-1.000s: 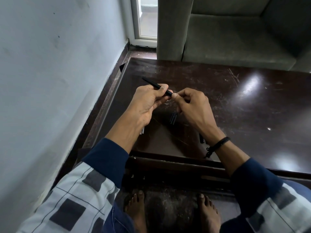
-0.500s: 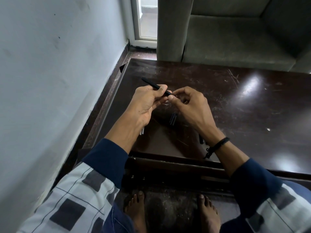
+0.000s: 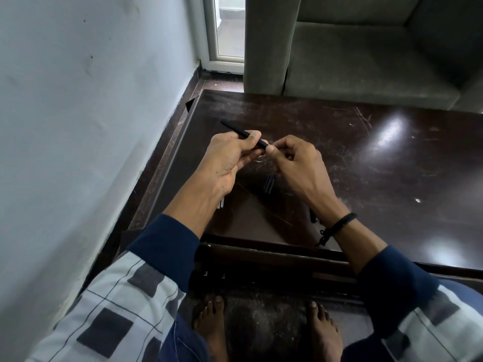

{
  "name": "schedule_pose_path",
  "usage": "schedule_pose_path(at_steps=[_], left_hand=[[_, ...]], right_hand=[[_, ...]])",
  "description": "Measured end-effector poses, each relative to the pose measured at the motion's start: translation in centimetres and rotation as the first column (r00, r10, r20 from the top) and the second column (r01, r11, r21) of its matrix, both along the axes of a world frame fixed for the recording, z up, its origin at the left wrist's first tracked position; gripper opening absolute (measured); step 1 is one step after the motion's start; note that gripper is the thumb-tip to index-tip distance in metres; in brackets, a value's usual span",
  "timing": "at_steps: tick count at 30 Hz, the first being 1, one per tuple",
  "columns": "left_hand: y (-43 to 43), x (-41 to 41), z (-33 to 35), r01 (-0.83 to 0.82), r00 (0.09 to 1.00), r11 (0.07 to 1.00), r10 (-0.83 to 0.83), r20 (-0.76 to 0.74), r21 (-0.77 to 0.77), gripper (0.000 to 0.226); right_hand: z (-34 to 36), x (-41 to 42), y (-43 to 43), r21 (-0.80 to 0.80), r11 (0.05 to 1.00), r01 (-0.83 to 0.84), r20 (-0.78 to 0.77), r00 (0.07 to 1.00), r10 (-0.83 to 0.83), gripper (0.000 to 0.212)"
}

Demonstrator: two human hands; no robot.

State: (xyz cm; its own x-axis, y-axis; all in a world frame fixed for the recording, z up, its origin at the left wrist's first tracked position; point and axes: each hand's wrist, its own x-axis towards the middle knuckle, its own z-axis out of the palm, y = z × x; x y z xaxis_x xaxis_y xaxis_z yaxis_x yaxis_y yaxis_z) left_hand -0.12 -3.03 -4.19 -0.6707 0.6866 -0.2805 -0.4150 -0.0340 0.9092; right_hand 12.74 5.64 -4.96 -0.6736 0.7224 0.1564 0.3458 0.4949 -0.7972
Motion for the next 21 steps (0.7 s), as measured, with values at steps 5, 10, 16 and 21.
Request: schedule_pose_path(at_steps=[5,10,16,21], left_hand=[[-0.05,-0.04,0.05,-0.008,1.0,1.0,0.008,-0.008,-0.014,0.014],[-0.06,0.25,0.16,0.018,1.0,0.999,-0.019,-0.018,-0.027,0.02],[-0.09,0.34,0.21,0.027,1.0,0.999,-0.028,-0.014,-0.026,0.015],[-0.03,0.1,0.14,0.01,1.0,1.0,-0.01,-0.018,-0.022,0.009]], right_hand=[[-0.17,-0.02,0.02,0.062,0.998,-0.003,-0.016,1.0,0.004,0.018],[-0.31,-0.04,0.26,0.076,0.997,0.02,-0.008,1.0,-0.019,0.01],[-0.17,-0.08,0.33,0.043,0.999,0.023,0.013,1.0,-0.024,0.015],[-0.01,0.09,0.19,0.015,0.997,-0.074,0.073,0.995,0.073,0.024]])
